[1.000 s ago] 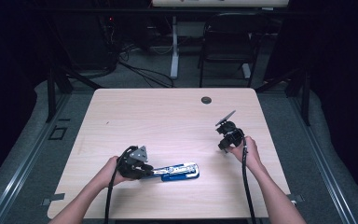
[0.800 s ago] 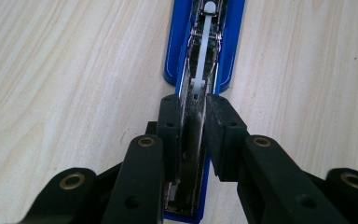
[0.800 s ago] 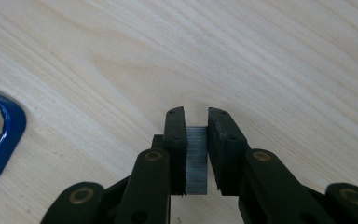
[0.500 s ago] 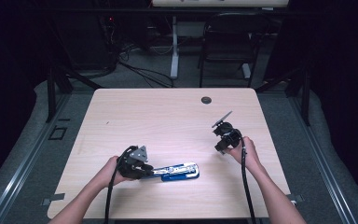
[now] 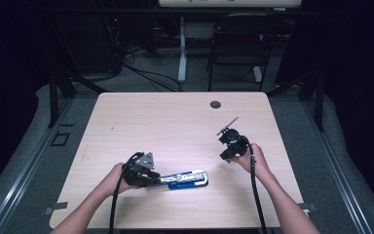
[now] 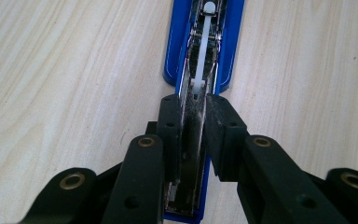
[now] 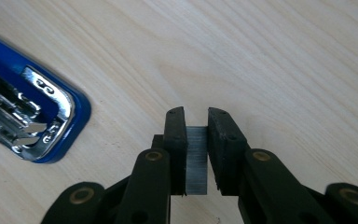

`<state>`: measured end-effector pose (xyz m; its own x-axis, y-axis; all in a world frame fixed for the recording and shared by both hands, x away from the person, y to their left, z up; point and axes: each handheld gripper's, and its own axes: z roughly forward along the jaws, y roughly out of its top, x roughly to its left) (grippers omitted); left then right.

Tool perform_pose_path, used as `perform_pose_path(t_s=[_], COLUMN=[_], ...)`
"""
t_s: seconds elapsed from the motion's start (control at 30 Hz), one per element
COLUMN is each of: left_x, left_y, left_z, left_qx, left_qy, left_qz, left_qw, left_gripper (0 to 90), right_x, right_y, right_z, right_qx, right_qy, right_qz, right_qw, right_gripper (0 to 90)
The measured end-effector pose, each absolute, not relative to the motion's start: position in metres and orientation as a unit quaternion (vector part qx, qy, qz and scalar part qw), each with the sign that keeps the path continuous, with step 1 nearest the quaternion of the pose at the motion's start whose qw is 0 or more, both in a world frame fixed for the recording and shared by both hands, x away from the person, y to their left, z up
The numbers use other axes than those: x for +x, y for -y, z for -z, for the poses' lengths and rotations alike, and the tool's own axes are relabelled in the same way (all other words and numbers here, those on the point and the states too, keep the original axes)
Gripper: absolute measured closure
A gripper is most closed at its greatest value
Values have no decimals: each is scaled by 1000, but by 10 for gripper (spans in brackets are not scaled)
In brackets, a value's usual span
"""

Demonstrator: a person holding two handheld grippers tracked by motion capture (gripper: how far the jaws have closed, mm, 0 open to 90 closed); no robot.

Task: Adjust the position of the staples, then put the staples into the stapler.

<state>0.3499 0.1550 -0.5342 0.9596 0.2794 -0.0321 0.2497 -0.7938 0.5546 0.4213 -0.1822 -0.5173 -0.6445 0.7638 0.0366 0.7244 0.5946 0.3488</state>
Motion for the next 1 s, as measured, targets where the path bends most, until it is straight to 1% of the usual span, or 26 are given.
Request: perform_pose_path(t_s=[0.4,0.6,0.73,1.0], left_x=[350,350,350,351], left_y=[-155,-154,-154,-154], left_z=[535,535,535,535], left_qx=[946,945,945,945], left_qy=[-142,-143,-143,-143], left_qz=[-25,-24,-25,-23], left_qw=[291,291,292,292], left_gripper=[765,765,765,764], right_x=[415,413,413,407], right_y=[171,164,158,143], right_z=[513,512,511,510], right_qx=[383,365,354,333], right_qy=[-904,-911,-916,-919], right_qz=[-182,-185,-183,-207], right_qw=[56,44,45,41], right_gripper=[784,784,784,785])
